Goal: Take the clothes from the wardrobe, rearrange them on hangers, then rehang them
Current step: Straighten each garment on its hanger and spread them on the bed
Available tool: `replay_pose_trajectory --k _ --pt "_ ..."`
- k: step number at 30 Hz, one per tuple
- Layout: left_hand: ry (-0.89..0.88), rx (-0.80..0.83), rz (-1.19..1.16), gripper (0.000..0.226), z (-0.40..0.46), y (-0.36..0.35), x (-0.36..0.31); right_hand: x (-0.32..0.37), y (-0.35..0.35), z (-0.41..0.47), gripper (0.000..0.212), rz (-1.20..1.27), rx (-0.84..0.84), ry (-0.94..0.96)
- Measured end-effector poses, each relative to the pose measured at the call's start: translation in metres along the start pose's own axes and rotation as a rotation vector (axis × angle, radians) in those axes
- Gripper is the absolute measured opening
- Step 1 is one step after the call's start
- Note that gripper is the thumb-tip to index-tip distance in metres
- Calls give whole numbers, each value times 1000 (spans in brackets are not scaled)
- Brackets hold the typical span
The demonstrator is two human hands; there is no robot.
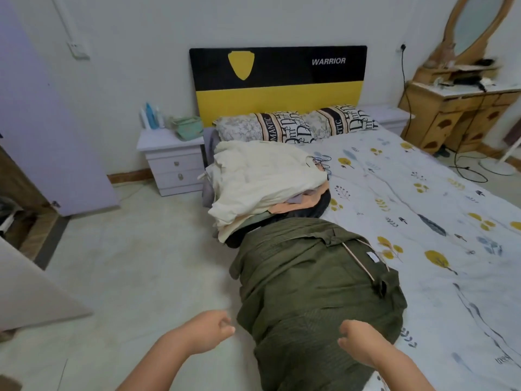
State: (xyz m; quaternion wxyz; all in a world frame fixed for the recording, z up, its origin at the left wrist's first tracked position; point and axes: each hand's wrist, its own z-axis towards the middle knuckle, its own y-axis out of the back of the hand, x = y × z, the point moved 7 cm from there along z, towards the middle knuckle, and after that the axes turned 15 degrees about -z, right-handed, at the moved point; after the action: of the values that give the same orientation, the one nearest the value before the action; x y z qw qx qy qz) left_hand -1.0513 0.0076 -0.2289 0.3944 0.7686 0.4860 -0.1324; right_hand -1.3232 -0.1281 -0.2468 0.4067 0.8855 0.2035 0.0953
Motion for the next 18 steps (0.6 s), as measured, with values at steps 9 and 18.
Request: replay_pose_trajectory --k 9,18 --pt "41 -79 47 38 35 148 91 202 56 49 43 181 57 177" --pt "-30 0 66 39 123 195 47 195 122 122 44 161 53 116"
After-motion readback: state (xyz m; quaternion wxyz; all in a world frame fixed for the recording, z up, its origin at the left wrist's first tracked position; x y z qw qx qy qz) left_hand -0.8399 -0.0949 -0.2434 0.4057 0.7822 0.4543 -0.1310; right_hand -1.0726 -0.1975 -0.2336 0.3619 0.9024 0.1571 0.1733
